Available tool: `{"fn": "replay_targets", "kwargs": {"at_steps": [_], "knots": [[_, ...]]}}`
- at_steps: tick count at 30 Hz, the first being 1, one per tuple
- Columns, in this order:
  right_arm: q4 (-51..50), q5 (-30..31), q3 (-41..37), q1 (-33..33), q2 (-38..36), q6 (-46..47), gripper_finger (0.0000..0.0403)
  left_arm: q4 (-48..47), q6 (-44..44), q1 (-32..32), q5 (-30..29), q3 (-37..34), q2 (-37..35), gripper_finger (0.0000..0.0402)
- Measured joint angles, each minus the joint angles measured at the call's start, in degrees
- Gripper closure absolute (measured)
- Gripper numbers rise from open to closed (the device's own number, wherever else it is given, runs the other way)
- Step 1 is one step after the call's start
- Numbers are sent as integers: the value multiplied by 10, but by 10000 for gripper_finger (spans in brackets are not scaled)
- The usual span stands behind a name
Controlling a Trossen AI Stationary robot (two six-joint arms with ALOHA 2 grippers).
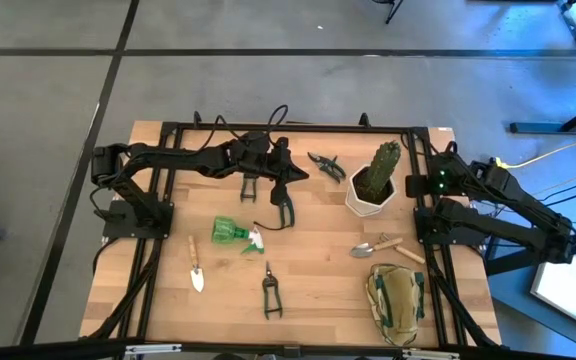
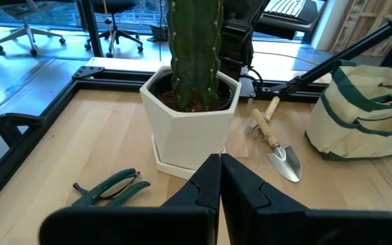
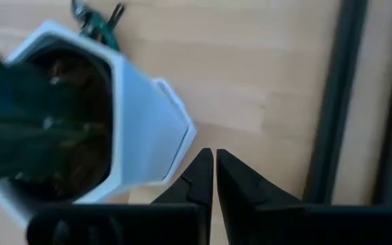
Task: Pick & Place Garden tools in Gardening bag
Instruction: Put the top right hand pruner into the white bag
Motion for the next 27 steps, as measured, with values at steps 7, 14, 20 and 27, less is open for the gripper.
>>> {"fn": "replay_targets", "kwargs": {"at_steps": [7, 14, 20, 27], "knots": [[0, -55, 0, 25, 0, 0, 380, 0, 0, -1, 0, 0, 0, 400], [-23, -43, 29, 50, 0, 29, 383, 0, 0, -1, 0, 0, 0, 397], [-39, 41, 79, 64, 0, 59, 390, 0, 0, -1, 0, 0, 0, 400], [-50, 22, 87, 79, 0, 54, 391, -12, 0, -1, 0, 0, 0, 398]]}}
